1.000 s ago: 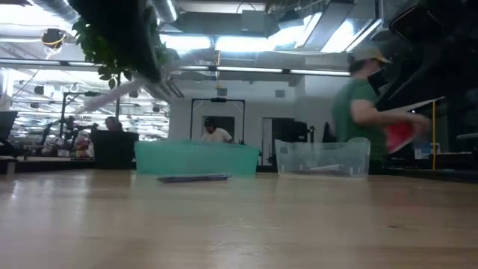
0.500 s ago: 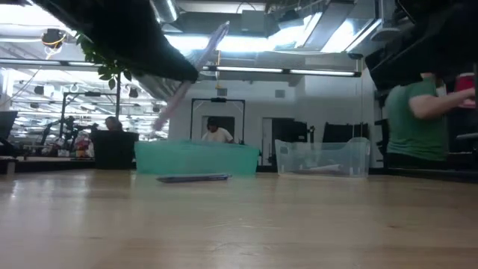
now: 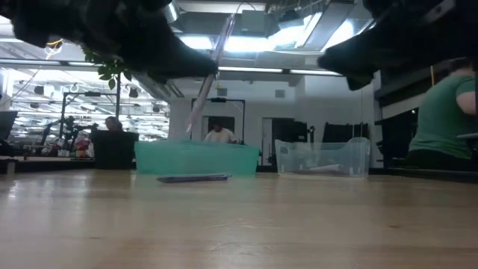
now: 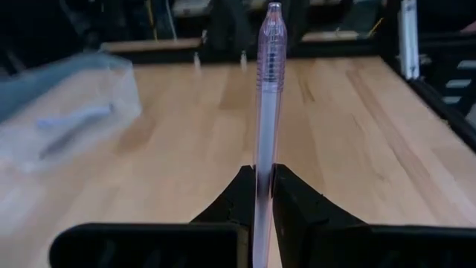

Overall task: Sort pens & pencils
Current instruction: Put the purple pen into the transparent bin

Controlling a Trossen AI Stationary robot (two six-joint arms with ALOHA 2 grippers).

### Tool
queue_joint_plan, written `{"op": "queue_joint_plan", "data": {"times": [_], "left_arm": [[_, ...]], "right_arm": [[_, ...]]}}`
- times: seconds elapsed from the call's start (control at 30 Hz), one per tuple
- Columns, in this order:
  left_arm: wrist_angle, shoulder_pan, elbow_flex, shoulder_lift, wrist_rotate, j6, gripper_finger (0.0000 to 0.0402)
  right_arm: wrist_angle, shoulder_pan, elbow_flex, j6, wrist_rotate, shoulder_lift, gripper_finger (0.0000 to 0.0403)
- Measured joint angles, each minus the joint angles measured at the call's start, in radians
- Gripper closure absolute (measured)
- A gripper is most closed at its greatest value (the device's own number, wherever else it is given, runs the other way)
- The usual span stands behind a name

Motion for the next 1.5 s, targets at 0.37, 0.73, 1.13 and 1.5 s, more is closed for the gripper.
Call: {"op": "queue_joint_plan", "data": {"times": [0.37,0.73,1.13,1.5], "left_arm": [[0.236,0.129,0.0,0.116,0.223,0.118,0.038],[0.281,0.216,0.009,0.137,0.334,0.117,0.0381],[0.266,0.283,0.149,0.244,0.467,0.168,0.0381],[0.251,0.312,0.201,0.26,0.53,0.173,0.0381]], "right_arm": [[0.346,-0.097,-0.001,-0.039,-0.036,0.191,0.0301],[0.388,-0.135,0.026,-0.09,-0.106,0.201,0.0275],[0.297,-0.149,0.079,-0.116,-0.109,0.201,0.0179],[0.272,-0.15,0.079,-0.116,-0.114,0.201,0.0179]]}}
